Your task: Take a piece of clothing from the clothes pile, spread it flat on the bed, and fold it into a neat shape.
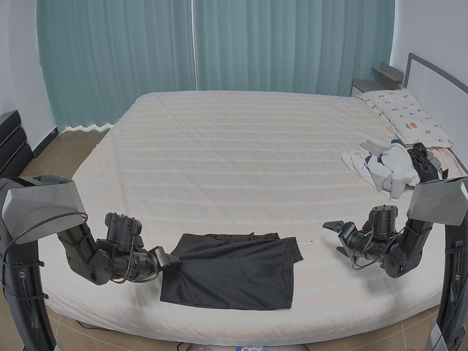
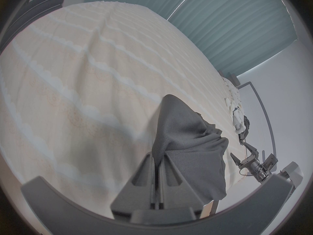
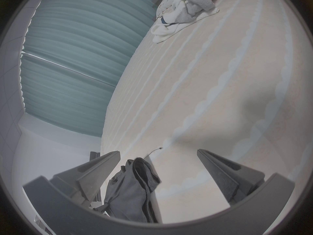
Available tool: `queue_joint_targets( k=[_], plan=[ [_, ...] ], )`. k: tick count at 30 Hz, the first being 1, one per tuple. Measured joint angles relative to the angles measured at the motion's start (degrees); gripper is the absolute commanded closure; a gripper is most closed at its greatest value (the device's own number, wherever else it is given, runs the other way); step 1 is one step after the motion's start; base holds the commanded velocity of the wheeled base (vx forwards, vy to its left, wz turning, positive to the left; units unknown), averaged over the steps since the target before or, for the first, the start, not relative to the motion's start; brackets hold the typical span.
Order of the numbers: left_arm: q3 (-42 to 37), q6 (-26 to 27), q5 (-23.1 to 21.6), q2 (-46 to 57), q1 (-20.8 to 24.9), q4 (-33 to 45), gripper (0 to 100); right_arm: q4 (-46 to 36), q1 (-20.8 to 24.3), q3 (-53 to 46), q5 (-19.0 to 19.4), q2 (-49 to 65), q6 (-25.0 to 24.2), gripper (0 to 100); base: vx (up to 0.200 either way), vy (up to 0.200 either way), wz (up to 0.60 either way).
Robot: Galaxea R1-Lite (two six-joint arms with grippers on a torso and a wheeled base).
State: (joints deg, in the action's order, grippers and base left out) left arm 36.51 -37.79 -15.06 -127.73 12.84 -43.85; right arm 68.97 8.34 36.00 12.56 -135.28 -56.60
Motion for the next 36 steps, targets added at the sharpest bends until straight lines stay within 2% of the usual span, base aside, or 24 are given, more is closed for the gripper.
queue_joint_targets(
  k=[6, 13, 18, 23, 29, 36],
  plan=[
    [0.20, -0.30, -0.02, 0.87, 0.02, 0.00, 0, 0.00, 0.10, -0.11, -0.20, 0.00, 0.50, 0, 0.000, 0.000, 0.00],
    [6.66, -1.62, 0.61, 0.15, -0.94, 0.11, 0, 0.05, 1.68, -0.94, -0.38, 0.00, 2.30, 0, 0.000, 0.000, 0.00],
    [11.78, -1.84, 4.77, -2.86, -0.02, 0.00, 0, 2.13, 3.38, -2.33, -0.55, -0.15, 4.30, 0, 0.000, 0.000, 0.00],
    [14.45, -1.73, 6.83, -5.38, 1.27, 0.04, 0, 5.01, 4.30, -4.22, -0.62, -0.50, 5.21, 0, 0.000, 0.000, 0.00],
    [18.03, 0.98, 7.23, -8.13, 1.22, 0.41, 0, 6.86, 5.17, -6.56, -0.63, -0.74, 5.83, 0, 0.000, 0.000, 0.00],
    [20.08, 1.26, 6.85, -9.86, 1.68, 0.39, 0, 6.99, 5.61, -7.12, -0.57, -0.88, 5.86, 0, 0.000, 0.000, 0.00]
  ],
)
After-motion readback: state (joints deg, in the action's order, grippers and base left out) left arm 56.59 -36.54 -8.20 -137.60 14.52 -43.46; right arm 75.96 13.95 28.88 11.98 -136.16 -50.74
